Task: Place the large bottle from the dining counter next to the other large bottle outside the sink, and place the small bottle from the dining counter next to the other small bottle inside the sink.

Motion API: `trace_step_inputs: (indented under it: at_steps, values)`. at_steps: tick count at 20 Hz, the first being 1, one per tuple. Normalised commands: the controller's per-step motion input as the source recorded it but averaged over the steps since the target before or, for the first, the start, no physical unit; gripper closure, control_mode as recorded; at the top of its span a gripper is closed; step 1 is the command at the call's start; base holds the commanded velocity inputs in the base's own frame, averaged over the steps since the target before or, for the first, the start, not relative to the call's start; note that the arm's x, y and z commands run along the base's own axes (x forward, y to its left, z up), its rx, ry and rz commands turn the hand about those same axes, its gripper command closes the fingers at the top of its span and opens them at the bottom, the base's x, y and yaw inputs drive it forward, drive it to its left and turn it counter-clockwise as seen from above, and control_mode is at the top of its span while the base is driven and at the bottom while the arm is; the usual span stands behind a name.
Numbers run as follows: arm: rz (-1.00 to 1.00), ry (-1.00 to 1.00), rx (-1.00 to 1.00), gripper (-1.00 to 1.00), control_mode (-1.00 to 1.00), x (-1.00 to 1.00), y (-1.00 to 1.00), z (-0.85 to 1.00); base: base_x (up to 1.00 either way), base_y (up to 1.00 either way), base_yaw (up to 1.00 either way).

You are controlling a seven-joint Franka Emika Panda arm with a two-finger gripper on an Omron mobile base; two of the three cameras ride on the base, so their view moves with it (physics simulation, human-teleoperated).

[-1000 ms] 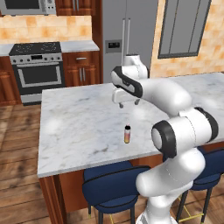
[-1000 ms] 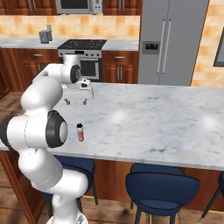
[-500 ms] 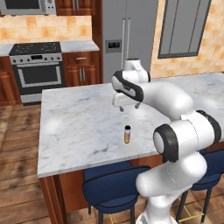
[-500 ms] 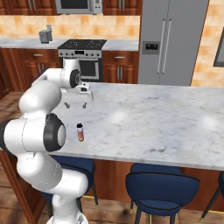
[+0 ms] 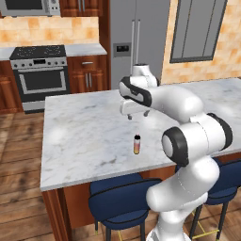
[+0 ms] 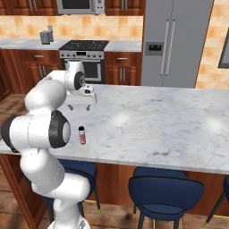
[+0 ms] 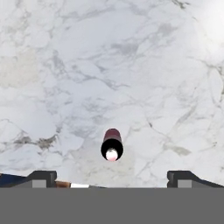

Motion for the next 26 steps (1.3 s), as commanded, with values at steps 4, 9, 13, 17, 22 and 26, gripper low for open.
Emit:
trace_step_inputs:
  at_steps: [4,9,13,17,22,26]
  values:
    - [0.0,0.02,0.0,-1.0,-1.0,-0.06,0.0,-0.17,0.0,0.0,0.0]
    - [0.0,0.0,0.0,-1.0,-1.0,0.0,0.0,-0.19,0.0,0.0,0.0]
    - [0.0,0.0,0.0,-1.0,-1.0,0.0,0.0,-0.19,0.0,0.0,0.0]
    - [0.0,0.0,0.0,-1.0,-1.0,-0.01,0.0,-0.25,0.0,0.0,0.0]
    - [0.0,0.0,0.0,-1.0,-1.0,-0.1,0.0,-0.25,0.0,0.0,0.0]
    - [0.0,0.0,0.0,-1.0,-1.0,-0.04,0.0,-0.22,0.0,0.0,0.0]
